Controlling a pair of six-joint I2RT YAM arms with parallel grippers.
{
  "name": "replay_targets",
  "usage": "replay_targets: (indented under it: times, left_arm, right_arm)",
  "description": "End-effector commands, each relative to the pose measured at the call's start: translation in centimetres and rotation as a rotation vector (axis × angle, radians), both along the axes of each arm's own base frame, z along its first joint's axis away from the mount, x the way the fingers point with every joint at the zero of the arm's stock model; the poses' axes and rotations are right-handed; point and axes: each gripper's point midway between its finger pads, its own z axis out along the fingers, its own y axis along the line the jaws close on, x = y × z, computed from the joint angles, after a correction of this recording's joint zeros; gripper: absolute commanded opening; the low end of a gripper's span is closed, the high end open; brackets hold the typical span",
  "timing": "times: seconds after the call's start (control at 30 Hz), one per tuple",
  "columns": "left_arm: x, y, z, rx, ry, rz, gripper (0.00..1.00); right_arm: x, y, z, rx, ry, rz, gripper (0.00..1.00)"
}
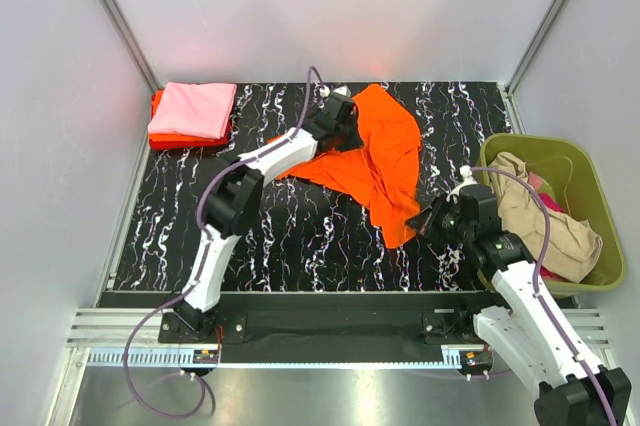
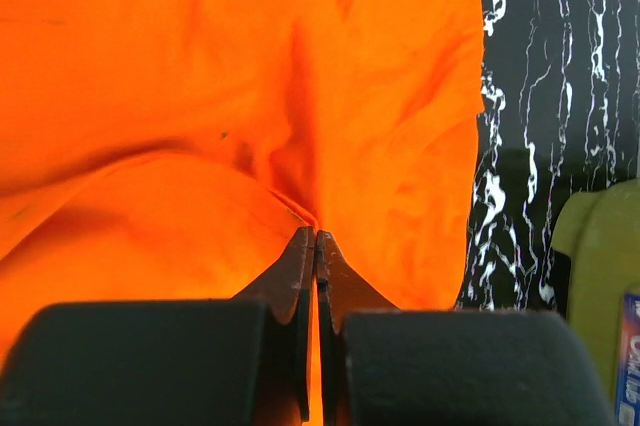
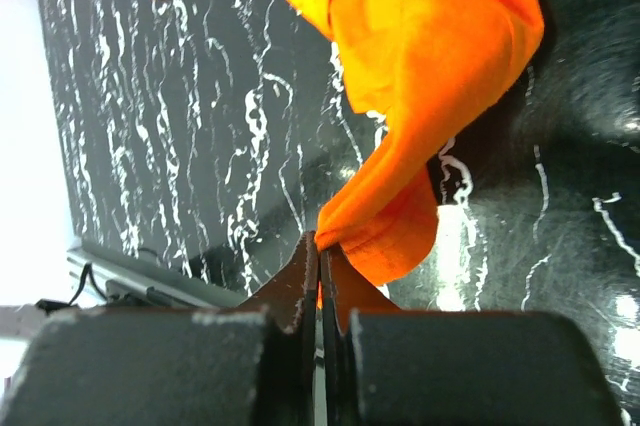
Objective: Fold and stack the t-shirts
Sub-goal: Flatten the tshirt out
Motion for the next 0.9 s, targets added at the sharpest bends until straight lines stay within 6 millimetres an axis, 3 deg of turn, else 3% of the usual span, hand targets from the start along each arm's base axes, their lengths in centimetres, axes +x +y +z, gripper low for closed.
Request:
replay_targets:
  times: [0.0, 0.27, 0.37, 0.4, 0.47, 0.5, 0.57, 0.6, 0.67, 0.7, 0.73, 0.77, 0.8, 0.87]
  left_arm:
    - [-0.4, 2.6, 5.7, 0.028, -0.083, 0.018, 0.00]
    - [-3.0, 6.8, 5.2, 0.079, -0.016, 0.025, 0.00]
    - [-3.8, 9.6, 9.2, 0.102, -0.050, 0.052, 0.00]
    - [-4.7, 11.0, 11.8, 0.113, -0.072, 0.063, 0.00]
    - [-4.9, 13.8, 15.7, 0.147, -0.138, 0.116, 0.00]
    - [-6.3, 15.5, 18.6, 0.148, -0.167, 0.141, 0.00]
    - [-7.1, 18.5, 22.3, 0.156, -0.229, 0.210, 0.00]
    - [-8.8, 20.2, 25.4, 0.140, -0.273, 0.238, 0.00]
    - [-10.2, 23.1, 28.5, 0.147, -0.328, 0.311, 0.00]
    - [-12.1, 24.6, 31.4, 0.128, -0.376, 0.336, 0.00]
    - [-12.9, 26.0, 32.9, 0.132, -0.408, 0.375, 0.00]
    - [-13.9, 26.9, 34.2, 0.132, -0.436, 0.393, 0.00]
    - [-15.9, 28.2, 36.8, 0.106, -0.488, 0.416, 0.00]
    - [-18.7, 29.5, 39.7, 0.055, -0.558, 0.427, 0.00]
  right_arm:
    - [1.2, -0.6, 1.9, -0.032, -0.069, -0.034, 0.00]
    - [2.0, -1.3, 3.9, -0.055, -0.106, -0.073, 0.00]
    - [3.1, -1.9, 4.8, -0.087, -0.120, -0.110, 0.00]
    - [3.5, -2.1, 5.0, -0.099, -0.120, -0.125, 0.00]
    - [4.6, -2.7, 6.0, -0.125, -0.121, -0.156, 0.00]
    - [5.0, -2.9, 6.7, -0.129, -0.126, -0.166, 0.00]
    - [6.3, -3.4, 9.4, -0.148, -0.159, -0.202, 0.00]
    - [7.2, -3.8, 12.0, -0.146, -0.201, -0.224, 0.00]
    - [7.6, -4.8, 14.3, -0.184, -0.225, -0.260, 0.00]
    - [7.9, -5.1, 15.6, -0.191, -0.245, -0.275, 0.00]
    - [8.1, -5.3, 18.8, -0.181, -0.305, -0.292, 0.00]
    - [7.9, -5.9, 20.0, -0.197, -0.321, -0.309, 0.00]
    - [7.7, -6.0, 22.9, -0.180, -0.382, -0.320, 0.00]
    - [6.8, -6.3, 25.4, -0.171, -0.434, -0.322, 0.00]
